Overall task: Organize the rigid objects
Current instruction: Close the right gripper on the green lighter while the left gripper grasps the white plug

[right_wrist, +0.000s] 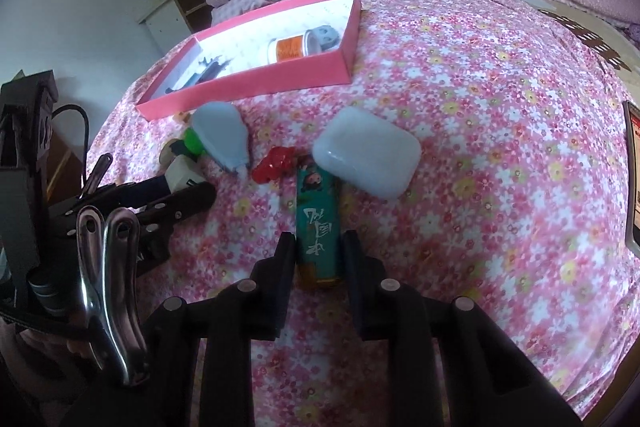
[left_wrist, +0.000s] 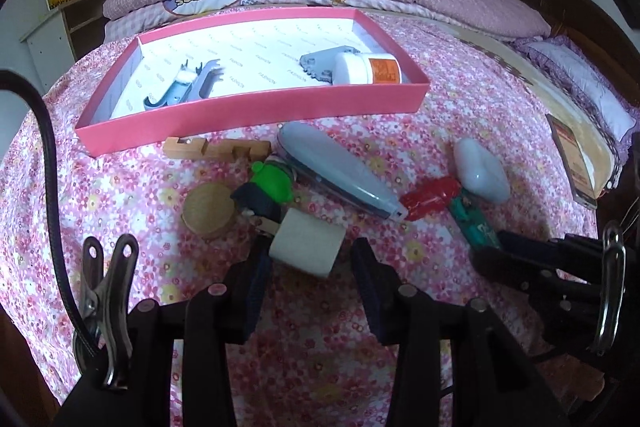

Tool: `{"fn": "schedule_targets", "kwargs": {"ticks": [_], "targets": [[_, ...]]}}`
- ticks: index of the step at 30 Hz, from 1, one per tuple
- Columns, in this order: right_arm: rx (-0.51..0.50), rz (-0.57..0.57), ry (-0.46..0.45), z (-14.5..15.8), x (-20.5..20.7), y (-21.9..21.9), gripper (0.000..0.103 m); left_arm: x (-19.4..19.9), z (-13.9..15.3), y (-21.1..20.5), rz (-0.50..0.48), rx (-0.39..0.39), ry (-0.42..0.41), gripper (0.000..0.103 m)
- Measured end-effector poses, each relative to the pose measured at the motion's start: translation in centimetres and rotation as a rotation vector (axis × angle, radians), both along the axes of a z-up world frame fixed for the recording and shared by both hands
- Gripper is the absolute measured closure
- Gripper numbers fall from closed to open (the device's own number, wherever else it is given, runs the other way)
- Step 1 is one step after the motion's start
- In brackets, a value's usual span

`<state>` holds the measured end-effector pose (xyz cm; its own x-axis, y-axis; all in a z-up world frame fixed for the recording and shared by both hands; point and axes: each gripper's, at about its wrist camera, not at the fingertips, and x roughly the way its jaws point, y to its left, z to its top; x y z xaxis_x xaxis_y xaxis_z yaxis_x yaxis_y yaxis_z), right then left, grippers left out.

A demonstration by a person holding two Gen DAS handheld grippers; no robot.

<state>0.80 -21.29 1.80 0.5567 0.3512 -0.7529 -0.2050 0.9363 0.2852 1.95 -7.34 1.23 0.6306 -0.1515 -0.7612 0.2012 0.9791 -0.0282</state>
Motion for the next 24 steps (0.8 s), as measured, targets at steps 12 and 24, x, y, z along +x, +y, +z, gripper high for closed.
{"fn": "schedule_targets", "kwargs": {"ticks": [12, 24], "targets": [[-0.032, -0.017, -0.036, 0.0, -0.2, 0.6, 0.078, -1.4, 1.0, 1.7, -0.005, -0.05, -0.025, 0.068], [0.045, 0.024, -0.011, 0.9, -1.6, 1.3, 0.079, -2.4, 2.7, 4.0, 0.046, -0.096, -0.067, 0.068]]}}
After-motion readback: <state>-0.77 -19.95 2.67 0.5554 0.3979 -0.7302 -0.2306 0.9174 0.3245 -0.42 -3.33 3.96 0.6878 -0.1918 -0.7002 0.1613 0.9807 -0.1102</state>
